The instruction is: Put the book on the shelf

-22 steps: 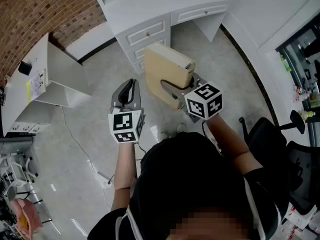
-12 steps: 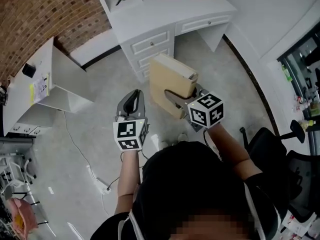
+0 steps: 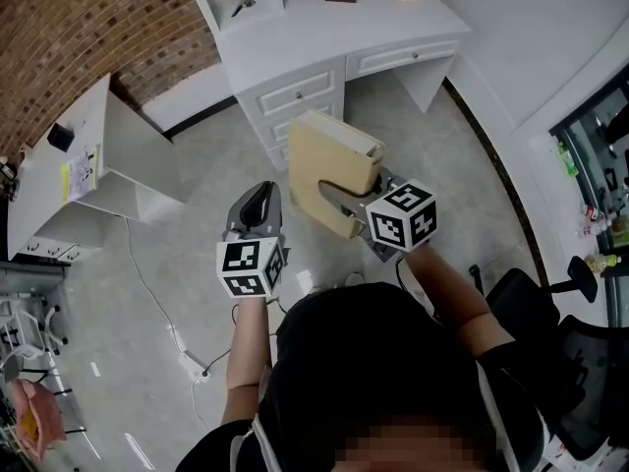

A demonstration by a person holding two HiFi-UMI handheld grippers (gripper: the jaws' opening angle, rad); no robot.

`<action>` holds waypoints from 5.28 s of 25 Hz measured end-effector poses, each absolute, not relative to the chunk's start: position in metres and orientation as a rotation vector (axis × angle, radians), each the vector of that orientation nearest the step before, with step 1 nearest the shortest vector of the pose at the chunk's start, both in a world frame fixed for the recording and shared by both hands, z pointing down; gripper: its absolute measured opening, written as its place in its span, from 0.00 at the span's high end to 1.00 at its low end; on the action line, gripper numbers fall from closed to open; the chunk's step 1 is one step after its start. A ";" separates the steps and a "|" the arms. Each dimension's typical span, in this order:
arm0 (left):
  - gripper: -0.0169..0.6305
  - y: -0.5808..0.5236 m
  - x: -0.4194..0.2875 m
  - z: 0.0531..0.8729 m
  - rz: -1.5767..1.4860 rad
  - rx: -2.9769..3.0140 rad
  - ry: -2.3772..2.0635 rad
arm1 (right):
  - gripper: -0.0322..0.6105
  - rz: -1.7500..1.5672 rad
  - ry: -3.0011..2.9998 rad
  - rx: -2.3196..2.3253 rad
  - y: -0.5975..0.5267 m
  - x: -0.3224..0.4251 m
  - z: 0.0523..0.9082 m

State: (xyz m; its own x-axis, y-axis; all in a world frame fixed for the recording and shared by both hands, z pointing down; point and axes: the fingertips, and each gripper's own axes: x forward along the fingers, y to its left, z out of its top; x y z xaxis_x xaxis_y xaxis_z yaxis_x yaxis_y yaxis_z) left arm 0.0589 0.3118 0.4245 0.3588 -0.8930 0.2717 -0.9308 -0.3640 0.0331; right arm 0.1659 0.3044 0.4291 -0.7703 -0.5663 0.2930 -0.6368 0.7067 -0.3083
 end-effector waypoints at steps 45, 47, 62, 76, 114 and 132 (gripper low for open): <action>0.93 0.070 -0.082 0.424 0.199 2.421 -1.568 | 0.59 0.491 -2.681 1.069 0.048 0.038 0.406; 0.93 0.061 -0.091 0.424 0.197 2.423 -1.559 | 0.59 0.497 -2.676 1.094 0.038 0.031 0.405; 0.93 -0.001 -0.115 0.417 0.179 2.423 -1.555 | 0.59 0.457 -2.649 1.151 -0.023 0.011 0.401; 0.94 -0.099 -0.102 0.400 0.172 2.405 -1.610 | 0.59 0.426 -2.712 1.128 -0.124 0.019 0.380; 0.94 -0.299 -0.112 0.346 0.067 2.597 -1.554 | 0.59 0.274 -2.673 1.220 -0.300 -0.005 0.335; 0.94 -0.361 -0.143 0.301 -0.052 2.720 -1.425 | 0.59 0.115 -2.662 1.372 -0.363 -0.038 0.257</action>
